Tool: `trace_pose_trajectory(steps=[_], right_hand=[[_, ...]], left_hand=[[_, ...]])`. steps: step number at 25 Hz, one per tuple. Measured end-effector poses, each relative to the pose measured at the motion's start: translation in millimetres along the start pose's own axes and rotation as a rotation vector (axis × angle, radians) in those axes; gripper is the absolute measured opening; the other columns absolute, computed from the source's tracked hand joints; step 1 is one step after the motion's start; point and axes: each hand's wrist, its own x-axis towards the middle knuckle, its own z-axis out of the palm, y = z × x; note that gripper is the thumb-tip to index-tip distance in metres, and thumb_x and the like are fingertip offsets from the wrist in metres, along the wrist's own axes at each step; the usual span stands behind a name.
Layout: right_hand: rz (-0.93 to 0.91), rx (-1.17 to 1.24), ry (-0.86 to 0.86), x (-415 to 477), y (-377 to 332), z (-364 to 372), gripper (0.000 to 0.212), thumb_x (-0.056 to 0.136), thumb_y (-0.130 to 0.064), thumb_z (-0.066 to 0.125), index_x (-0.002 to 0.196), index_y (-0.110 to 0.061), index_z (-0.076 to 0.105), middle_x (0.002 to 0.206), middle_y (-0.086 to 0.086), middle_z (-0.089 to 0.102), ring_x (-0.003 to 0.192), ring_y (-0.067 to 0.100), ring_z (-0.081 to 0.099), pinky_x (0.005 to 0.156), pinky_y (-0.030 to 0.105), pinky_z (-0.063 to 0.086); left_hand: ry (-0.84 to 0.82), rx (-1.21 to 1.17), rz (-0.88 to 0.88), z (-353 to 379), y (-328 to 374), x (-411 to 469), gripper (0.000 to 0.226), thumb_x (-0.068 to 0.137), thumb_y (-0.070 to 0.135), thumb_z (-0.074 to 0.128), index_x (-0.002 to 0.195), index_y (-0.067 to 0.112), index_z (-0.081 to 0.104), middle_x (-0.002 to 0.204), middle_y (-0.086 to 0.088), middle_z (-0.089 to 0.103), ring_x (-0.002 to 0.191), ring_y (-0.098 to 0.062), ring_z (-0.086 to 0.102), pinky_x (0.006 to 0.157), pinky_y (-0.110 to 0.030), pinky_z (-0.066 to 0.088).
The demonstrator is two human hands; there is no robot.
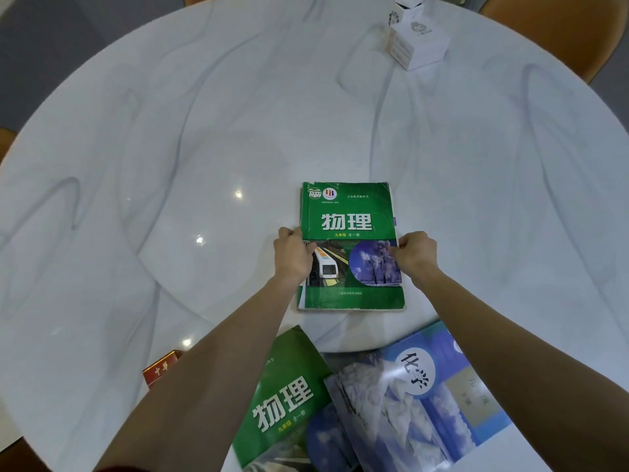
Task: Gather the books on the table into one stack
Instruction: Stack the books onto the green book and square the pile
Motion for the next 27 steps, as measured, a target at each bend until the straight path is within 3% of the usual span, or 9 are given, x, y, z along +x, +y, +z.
trace_pose_trajectory(steps=[6, 13, 17, 22, 27], right_hand=[[-0.01, -0.033, -0.01, 0.6, -2.3, -0.3, 0.013, 0.084, -0.005, 0.062, 0.078, 0.006, 0.064, 0.075, 0.017, 0.056, 0.068, 0.027, 0.05, 0.064, 0.029, 0.043], [-0.046, -0.106, -0.035, -9.1, -9.2, -5.2, 0.017, 0.087, -0.013, 0.06, 0.085, 0.004, 0.063, 0.079, 0.016, 0.057, 0.074, 0.03, 0.054, 0.066, 0.03, 0.045], [-0.15, -0.293, 0.043, -25.5, -14.4, -12.1, 0.03, 0.09, -0.019, 0.051, 0.113, -0.001, 0.058, 0.112, 0.02, 0.06, 0.101, 0.038, 0.058, 0.08, 0.038, 0.048], [-0.349, -0.428, 0.046, -54.9, -25.4, -16.5, 0.026, 0.092, -0.014, 0.043, 0.104, 0.001, 0.062, 0.109, 0.021, 0.059, 0.095, 0.038, 0.058, 0.073, 0.037, 0.046], [-0.463, -0.47, 0.066, -94.3, -19.5, -22.5, 0.027, 0.092, -0.015, 0.043, 0.107, -0.001, 0.061, 0.109, 0.021, 0.06, 0.099, 0.039, 0.057, 0.079, 0.04, 0.048]], left_hand=[[0.006, 0.03, -0.049, 6.0, 4.5, -2.0, 0.029, 0.099, 0.019, 0.043, 0.117, -0.002, 0.05, 0.128, -0.021, 0.039, 0.117, -0.036, 0.041, 0.101, -0.04, 0.04], [0.004, 0.045, -0.053, -1.3, 4.6, -10.5, 0.033, 0.098, 0.025, 0.045, 0.114, -0.003, 0.055, 0.124, -0.022, 0.046, 0.114, -0.037, 0.048, 0.097, -0.042, 0.043], [0.055, 0.216, 0.038, -10.9, -3.9, -27.5, 0.032, 0.098, 0.025, 0.039, 0.117, 0.002, 0.054, 0.118, -0.02, 0.053, 0.111, -0.036, 0.05, 0.088, -0.046, 0.046], [0.099, 0.375, 0.155, -25.9, -10.3, -50.1, 0.027, 0.096, 0.014, 0.039, 0.113, 0.003, 0.057, 0.114, -0.019, 0.056, 0.107, -0.034, 0.051, 0.084, -0.043, 0.045], [0.122, 0.436, 0.298, -29.0, 5.0, -82.1, 0.027, 0.093, 0.013, 0.041, 0.111, 0.003, 0.058, 0.111, -0.018, 0.059, 0.103, -0.033, 0.053, 0.08, -0.043, 0.046]])
